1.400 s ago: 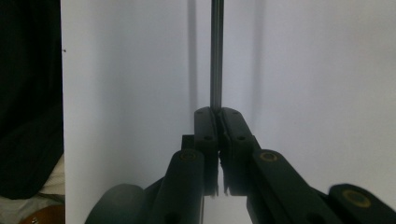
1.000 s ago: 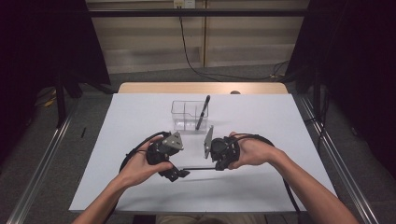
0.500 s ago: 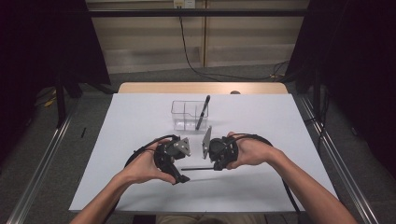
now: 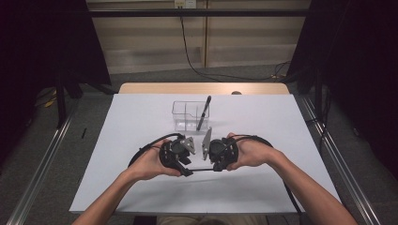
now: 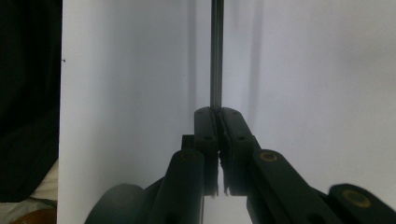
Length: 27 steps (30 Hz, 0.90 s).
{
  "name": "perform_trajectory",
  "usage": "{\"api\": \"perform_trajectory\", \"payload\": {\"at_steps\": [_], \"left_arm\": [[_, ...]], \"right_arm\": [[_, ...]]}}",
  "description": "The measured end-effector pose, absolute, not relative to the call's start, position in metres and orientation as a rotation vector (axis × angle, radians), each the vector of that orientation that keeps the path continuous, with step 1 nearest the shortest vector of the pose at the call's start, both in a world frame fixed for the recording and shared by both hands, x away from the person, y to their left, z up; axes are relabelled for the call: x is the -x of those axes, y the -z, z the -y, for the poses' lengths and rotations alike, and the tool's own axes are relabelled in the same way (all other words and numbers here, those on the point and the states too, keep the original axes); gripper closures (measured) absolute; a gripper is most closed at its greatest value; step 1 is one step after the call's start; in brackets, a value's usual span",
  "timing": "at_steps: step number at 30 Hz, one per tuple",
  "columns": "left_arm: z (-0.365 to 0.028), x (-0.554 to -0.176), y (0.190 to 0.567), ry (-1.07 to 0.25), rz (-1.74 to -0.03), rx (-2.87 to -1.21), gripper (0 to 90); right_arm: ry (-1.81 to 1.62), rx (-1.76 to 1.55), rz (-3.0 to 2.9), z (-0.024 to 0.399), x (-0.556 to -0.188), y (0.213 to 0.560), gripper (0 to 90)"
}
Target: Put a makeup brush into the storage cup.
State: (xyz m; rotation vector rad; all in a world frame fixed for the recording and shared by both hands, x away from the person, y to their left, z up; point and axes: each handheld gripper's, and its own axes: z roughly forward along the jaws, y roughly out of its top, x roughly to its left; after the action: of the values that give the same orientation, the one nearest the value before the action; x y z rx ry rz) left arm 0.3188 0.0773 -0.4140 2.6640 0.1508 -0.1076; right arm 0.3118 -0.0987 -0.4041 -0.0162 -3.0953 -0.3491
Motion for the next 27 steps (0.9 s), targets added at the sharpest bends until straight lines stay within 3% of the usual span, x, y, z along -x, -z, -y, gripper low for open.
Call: {"api": "perform_trajectory", "payload": {"at_steps": [7, 13, 27], "left_arm": [[-0.0749, -0.319, 0.4161, 0.133, -0.147, -2.674, 72.6], [-0.0734, -0.319, 0.4178, 0.149, -0.149, -2.686, 80.2], [-0.0728, -0.3244, 0.4216, 0.169, -0.15, -2.658, 85.3]], "right_arm": [[0.357, 0.039, 3.086, 0.1004, -0.3111, 0.407, 86.1], [0.363, 0.038, 3.085, 0.1, -0.3119, 0.4076, 86.1], [0.366, 0.037, 3.116, 0.1032, -0.3152, 0.41, 85.7]]}}
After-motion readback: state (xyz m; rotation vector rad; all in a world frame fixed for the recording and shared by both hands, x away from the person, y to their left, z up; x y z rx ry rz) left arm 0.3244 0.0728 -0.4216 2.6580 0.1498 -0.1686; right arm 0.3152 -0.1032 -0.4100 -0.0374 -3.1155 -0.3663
